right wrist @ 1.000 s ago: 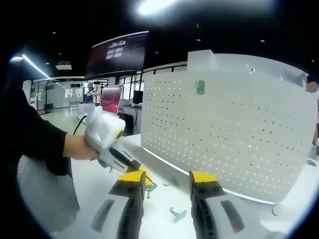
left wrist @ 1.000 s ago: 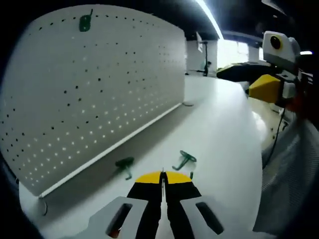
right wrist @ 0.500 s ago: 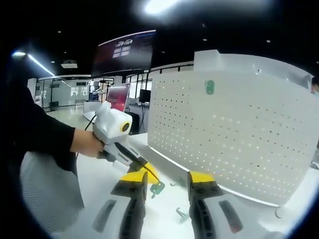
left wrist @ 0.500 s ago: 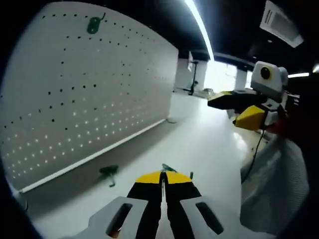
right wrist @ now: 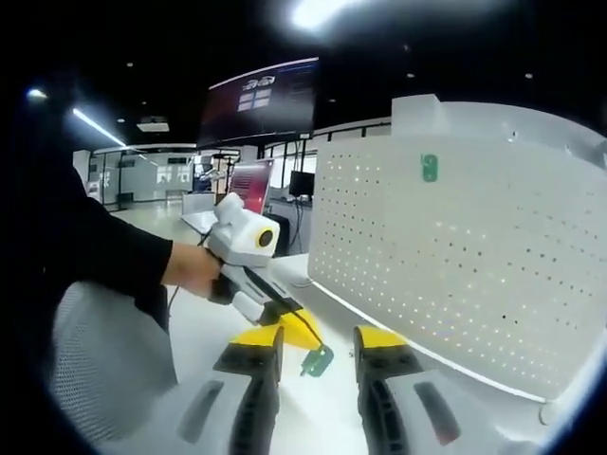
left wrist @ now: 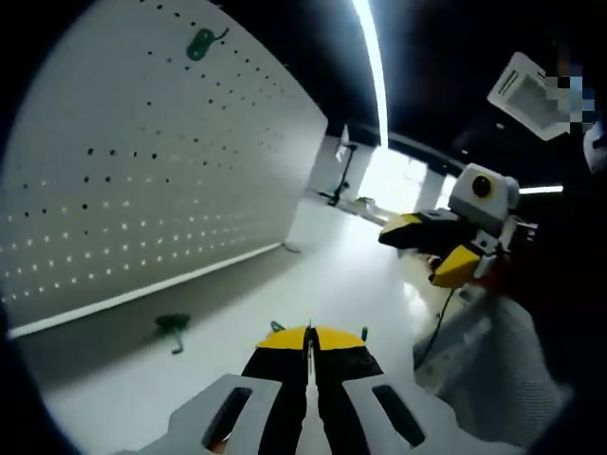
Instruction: Insert the hook assembly into the mounting plate slot until the hook locks in place.
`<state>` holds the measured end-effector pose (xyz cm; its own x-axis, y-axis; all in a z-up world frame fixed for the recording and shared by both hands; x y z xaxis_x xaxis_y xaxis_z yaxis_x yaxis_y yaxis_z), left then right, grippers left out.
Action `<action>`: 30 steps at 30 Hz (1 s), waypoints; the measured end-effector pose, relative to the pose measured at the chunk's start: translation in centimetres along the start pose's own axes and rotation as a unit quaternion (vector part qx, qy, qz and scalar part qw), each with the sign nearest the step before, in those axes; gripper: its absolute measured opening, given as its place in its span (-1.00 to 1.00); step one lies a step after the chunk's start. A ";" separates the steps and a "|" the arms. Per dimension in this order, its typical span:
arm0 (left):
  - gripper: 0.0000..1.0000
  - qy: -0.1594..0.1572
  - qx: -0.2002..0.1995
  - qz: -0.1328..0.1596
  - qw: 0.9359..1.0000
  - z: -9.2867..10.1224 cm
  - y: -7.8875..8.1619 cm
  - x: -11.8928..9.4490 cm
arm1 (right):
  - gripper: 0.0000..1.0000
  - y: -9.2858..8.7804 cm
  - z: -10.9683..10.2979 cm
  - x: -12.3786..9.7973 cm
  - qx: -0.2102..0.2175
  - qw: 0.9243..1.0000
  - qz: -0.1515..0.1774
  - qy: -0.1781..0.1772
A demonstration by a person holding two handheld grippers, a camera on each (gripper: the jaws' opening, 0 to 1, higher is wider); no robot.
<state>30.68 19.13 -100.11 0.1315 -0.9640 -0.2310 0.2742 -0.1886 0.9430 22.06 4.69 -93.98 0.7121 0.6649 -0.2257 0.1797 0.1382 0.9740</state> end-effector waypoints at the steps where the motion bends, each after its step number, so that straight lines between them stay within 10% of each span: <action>1: -0.98 -0.005 -0.001 0.002 1.000 0.1 0.0 0.0 | -0.45 0.0 -0.1 0.0 0.000 1.000 -0.001 0.005; 30: -0.98 -0.140 -0.041 0.061 0.987 2.6 0.8 -0.2 | -0.59 -1.7 -2.4 -1.0 0.023 0.987 -0.025 0.160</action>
<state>28.39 18.66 -98.71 -0.0971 -0.9948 -0.0304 0.3501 -0.0627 0.9346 19.44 5.56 -95.34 0.4524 0.8565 -0.2483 0.2456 0.1480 0.9580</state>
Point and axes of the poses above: the point that each gripper's makers call its tool centre point, and the gripper's own axes: x roughly forward along the fingers, z roughly to its right, y roughly out of its top, the point moved 8 cm from there along -x, roughly backward along the fingers, and after that the axes turned 7 degrees about x, right-handed, at the moved point
